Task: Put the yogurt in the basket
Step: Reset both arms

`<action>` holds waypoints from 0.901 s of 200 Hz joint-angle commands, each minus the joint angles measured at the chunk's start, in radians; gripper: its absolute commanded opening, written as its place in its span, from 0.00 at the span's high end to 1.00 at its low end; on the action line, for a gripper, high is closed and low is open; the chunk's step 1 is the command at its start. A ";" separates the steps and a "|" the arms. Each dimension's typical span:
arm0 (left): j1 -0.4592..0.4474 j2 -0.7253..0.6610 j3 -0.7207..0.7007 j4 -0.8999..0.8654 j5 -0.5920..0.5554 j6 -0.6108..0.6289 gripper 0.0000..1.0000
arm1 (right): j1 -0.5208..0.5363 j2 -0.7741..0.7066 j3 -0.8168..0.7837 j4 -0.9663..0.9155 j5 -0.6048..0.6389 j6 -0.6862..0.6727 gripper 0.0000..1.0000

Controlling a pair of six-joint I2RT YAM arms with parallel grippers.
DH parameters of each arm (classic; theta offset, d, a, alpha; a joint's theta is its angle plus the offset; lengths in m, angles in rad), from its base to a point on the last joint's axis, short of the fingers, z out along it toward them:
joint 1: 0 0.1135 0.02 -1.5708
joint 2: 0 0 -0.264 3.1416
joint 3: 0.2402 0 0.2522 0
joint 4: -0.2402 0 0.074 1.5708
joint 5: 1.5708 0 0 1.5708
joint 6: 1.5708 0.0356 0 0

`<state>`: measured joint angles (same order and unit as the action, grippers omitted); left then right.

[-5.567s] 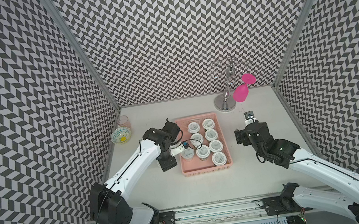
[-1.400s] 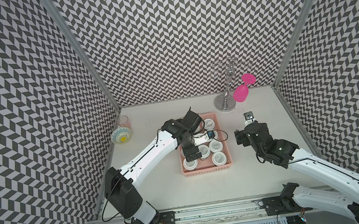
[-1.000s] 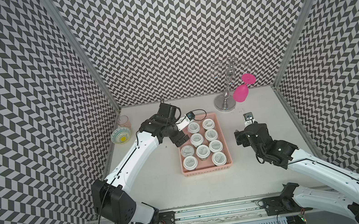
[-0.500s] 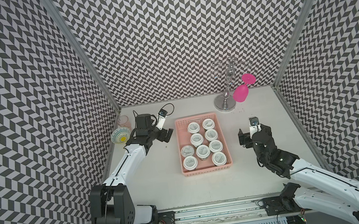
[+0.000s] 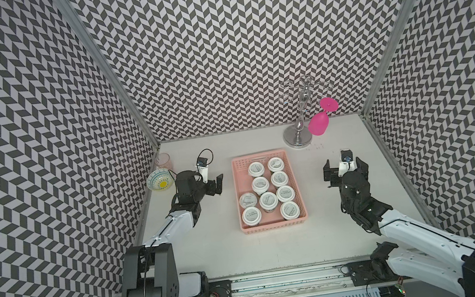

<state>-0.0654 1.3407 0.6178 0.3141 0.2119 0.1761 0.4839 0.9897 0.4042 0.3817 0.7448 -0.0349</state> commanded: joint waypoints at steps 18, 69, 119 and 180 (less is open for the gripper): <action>0.004 0.016 -0.076 0.284 -0.060 -0.050 0.00 | -0.062 0.035 -0.064 0.160 0.034 0.072 0.01; 0.011 0.087 -0.211 0.543 -0.077 -0.048 0.00 | -0.112 0.107 -0.113 0.285 0.077 0.090 0.00; 0.022 0.155 -0.274 0.728 -0.134 -0.092 0.00 | -0.167 0.205 -0.162 0.481 0.046 0.091 0.00; 0.032 0.206 -0.383 0.957 -0.413 -0.222 0.00 | -0.193 0.327 -0.157 0.606 0.040 0.057 0.00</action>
<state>-0.0399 1.5288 0.2794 1.1202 -0.0364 0.0303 0.3046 1.3041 0.2493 0.8425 0.7921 0.0425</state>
